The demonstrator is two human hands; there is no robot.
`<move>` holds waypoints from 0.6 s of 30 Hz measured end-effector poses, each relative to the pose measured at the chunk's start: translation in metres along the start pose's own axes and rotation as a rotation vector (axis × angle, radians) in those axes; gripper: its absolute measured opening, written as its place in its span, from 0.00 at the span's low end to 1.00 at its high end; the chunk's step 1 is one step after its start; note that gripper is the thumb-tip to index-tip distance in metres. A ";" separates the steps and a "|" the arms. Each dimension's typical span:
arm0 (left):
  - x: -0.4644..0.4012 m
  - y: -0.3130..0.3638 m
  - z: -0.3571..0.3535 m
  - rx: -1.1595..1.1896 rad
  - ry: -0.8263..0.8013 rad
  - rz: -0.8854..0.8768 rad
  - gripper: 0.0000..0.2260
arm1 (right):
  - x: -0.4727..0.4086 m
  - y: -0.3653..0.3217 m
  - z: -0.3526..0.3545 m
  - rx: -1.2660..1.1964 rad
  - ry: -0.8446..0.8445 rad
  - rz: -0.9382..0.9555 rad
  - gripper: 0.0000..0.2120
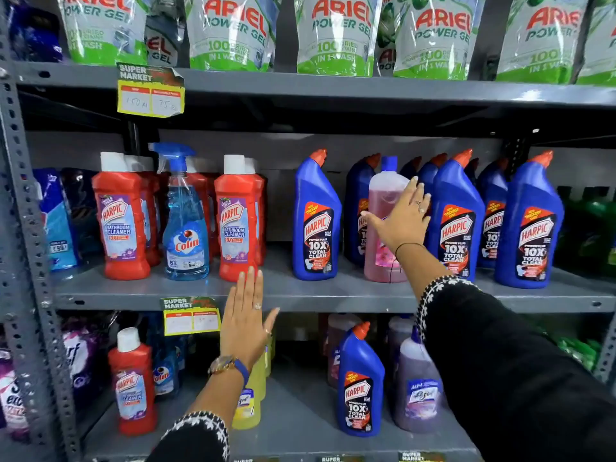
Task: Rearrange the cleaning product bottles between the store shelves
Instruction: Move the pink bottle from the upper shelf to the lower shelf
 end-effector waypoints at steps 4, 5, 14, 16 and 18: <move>0.015 -0.001 -0.020 0.017 -0.047 0.026 0.31 | -0.020 -0.003 -0.003 -0.174 -0.022 -0.109 0.59; 0.015 -0.001 -0.024 0.021 -0.022 0.022 0.31 | -0.024 -0.002 -0.007 -0.206 -0.015 -0.138 0.60; 0.010 -0.002 -0.027 -0.002 0.024 0.031 0.32 | 0.000 0.037 -0.061 -0.296 -0.012 -0.393 0.64; 0.011 -0.001 -0.027 -0.005 0.030 0.014 0.35 | 0.006 0.040 -0.065 -0.264 0.003 -0.372 0.64; 0.011 -0.001 -0.026 -0.019 0.030 0.012 0.36 | 0.008 0.038 -0.064 -0.259 0.032 -0.373 0.64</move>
Point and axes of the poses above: each hand's wrist, its own x-axis away from the middle knuckle, its own z-axis out of the back of the hand, y = z × x, the point moved 4 cm from there along -x, towards the middle knuckle, and after that the axes turned 12 degrees about -y, right-handed, at the moved point
